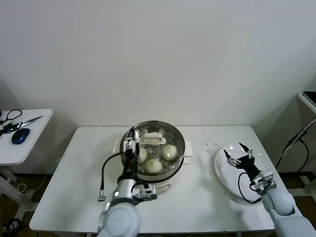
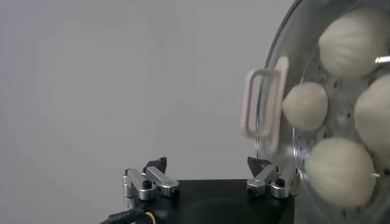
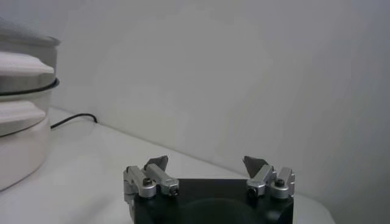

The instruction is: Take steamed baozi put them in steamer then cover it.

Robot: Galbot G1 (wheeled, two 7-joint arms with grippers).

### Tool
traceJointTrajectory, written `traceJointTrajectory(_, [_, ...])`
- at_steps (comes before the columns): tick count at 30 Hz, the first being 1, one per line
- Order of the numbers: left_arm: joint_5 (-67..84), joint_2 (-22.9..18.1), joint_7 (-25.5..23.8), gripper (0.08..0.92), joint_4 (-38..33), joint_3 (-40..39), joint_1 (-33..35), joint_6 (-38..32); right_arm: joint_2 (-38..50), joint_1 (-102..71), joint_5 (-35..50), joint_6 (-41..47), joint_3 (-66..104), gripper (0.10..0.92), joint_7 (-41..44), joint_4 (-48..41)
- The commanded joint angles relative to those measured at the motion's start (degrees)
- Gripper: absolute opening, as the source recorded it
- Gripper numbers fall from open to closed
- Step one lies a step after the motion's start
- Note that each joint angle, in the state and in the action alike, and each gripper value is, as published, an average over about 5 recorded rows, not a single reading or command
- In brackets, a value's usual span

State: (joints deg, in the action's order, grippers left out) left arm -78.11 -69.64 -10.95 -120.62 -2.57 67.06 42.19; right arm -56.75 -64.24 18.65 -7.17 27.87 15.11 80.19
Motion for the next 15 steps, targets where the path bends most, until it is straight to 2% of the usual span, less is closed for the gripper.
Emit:
traceJointTrajectory(1, [37.10, 1.85, 20.93, 0.823, -6.72, 25.01, 17.49, -23.18, -0.96, -2.97, 0.72, 1.92, 3.27, 0.823, -0.62, 3.75])
traceJointTrajectory(4, [51.97, -0.87, 23.63, 0.823, -5.88, 34.49, 20.12, -30.90, -1.40, -4.44, 0.71, 1.89, 4.17, 0.823, -0.66, 5.19])
traceJointTrajectory(7, [63.37, -3.43, 23.95, 0.823, -2.33, 41.49, 21.67, -38.47, -2.08, -5.75, 0.69, 1.83, 4.96, 0.823, -0.63, 6.42])
traceJointTrajectory(10, [73.16, -5.90, 22.34, 0.823, 2.65, 45.76, 22.81, -45.11, -2.88, -7.07, 0.79, 1.78, 5.61, 0.823, -0.61, 7.81])
traceJointTrajectory(15, [81.60, -9.42, 18.40, 0.823, 10.11, 48.48, 24.13, -51.60, -4.09, -9.59, 1.20, 1.47, 6.66, 0.823, -0.61, 10.39])
